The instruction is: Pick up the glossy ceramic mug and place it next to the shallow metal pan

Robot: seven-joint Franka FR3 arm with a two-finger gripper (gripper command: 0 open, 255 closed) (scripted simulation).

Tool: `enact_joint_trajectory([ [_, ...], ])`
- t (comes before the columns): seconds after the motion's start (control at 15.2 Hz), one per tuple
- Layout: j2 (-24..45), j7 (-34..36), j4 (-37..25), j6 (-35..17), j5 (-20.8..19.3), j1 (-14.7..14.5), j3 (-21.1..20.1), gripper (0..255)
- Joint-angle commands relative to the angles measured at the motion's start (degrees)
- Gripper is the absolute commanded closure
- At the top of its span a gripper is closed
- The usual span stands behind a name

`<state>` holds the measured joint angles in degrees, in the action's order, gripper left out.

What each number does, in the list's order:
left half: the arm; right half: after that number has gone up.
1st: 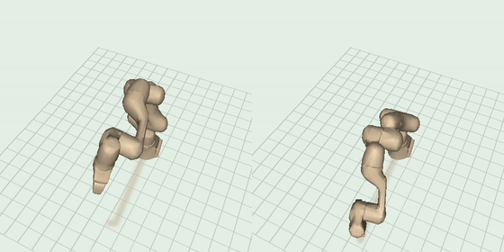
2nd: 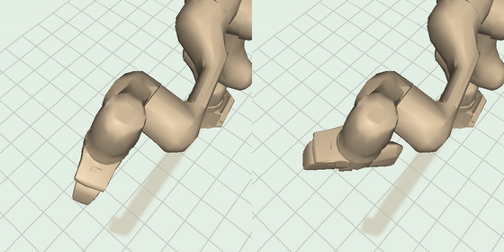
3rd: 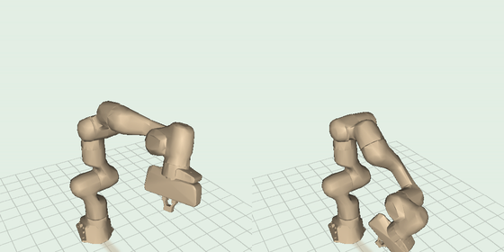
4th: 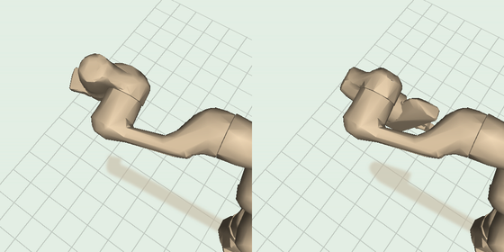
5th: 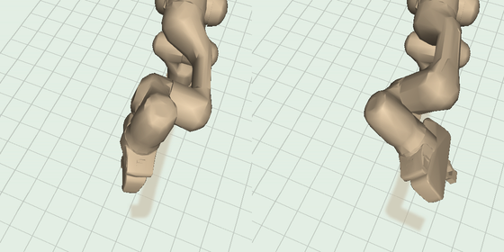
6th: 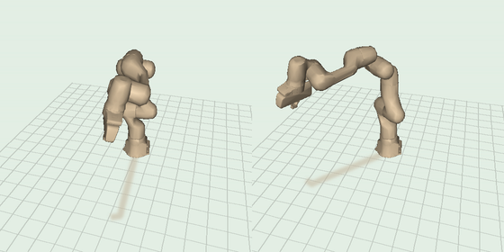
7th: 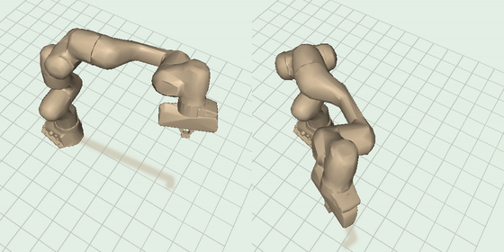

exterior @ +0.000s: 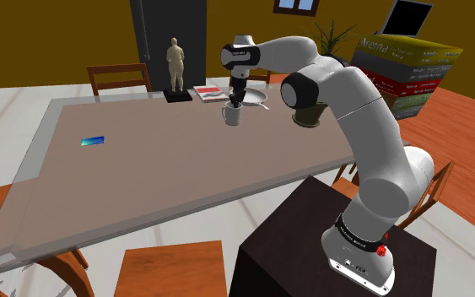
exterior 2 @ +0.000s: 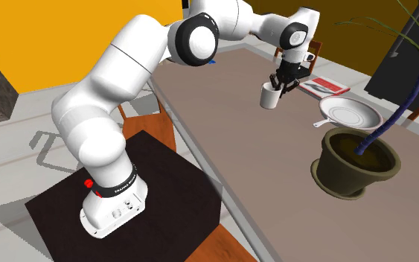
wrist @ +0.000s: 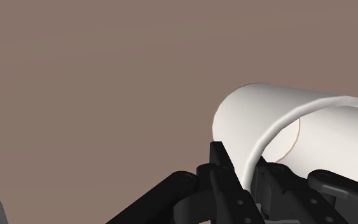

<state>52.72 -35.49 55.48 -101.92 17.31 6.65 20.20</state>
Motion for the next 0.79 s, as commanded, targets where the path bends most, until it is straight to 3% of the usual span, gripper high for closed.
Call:
enact_joint_trajectory([
  [0.0,0.0,0.0,0.0,-0.1,0.0,0.0,0.0,255],
  [0.13,0.0,0.0,0.0,-0.1,0.0,0.0,0.0,255],
  [0.2,0.0,0.0,0.0,0.0,0.0,0.0,0.0,0],
  [0.53,0.0,0.0,0.0,0.0,0.0,0.0,0.0,0],
  [0.73,0.4,0.8,-6.7,6.0,-0.3,1.2,0.0,0],
])
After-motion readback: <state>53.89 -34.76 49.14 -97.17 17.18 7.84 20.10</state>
